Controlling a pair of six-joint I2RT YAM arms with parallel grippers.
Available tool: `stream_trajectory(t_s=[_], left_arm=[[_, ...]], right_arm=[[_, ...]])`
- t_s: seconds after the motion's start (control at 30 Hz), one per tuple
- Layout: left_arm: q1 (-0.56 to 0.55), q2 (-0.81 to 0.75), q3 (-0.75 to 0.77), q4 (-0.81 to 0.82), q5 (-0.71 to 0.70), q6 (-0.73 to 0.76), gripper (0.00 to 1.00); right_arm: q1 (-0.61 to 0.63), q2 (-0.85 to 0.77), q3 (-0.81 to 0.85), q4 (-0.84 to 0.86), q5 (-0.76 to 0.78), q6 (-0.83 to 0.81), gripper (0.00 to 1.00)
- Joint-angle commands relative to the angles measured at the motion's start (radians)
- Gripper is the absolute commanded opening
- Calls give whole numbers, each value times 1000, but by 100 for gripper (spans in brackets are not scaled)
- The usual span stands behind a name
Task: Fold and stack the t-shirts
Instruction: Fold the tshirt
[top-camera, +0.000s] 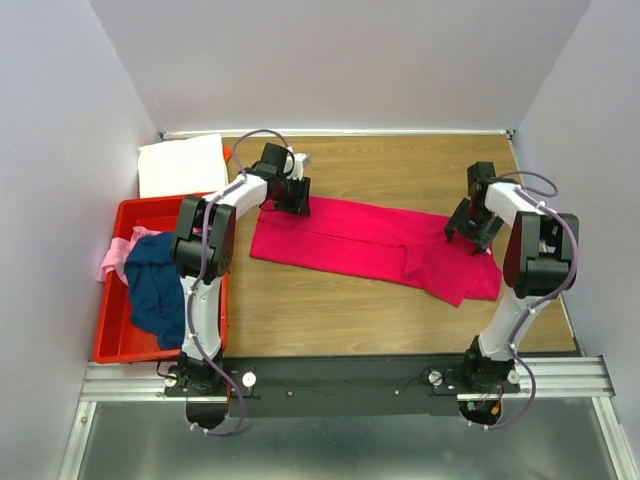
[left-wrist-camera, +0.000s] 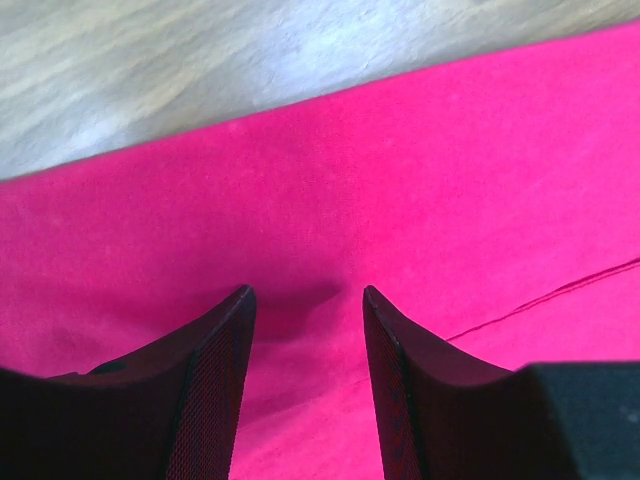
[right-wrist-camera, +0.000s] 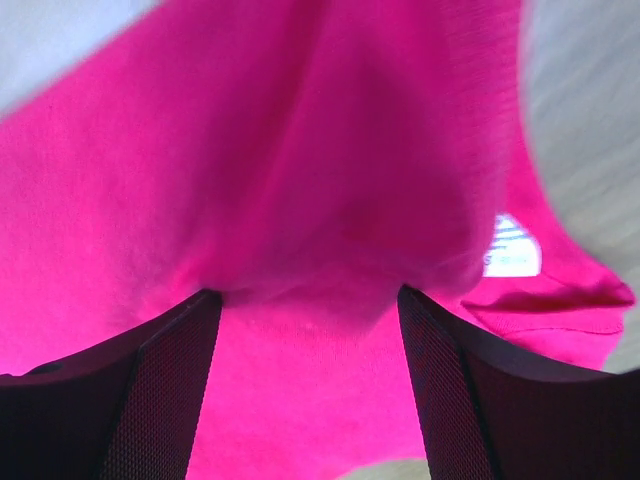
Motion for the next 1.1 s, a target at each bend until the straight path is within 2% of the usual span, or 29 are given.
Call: stream_trajectory(t_s=[0.0,0.23,0.5,0.6,0.7,0.83,1.07], left_arm=[[5,-44,-114,-1,-80,9,56],[5,-111,-232,-47,-114,7,56],[4,-257,-366,-100,-60,20,56],[4,-344,-389,-99,-71,20,56],[4,-415,-375,-91,-85,27,56],[4,-460,-363,-51,-76,23,56],[-9,-400,-415,10,-51,4,56]], right_arm=[[-28,113,76,54,76,-41,78],[-50,313,329,54,96,-86,79],[-50,563,805,-19,-65,-98,79],[-50,568,859,-21,-113,-81,79],[-47,517,859,-10,-130,-81,79],[-41,401,779,54,-143,-103,79],[23,181,416,139,-208,-93,79]])
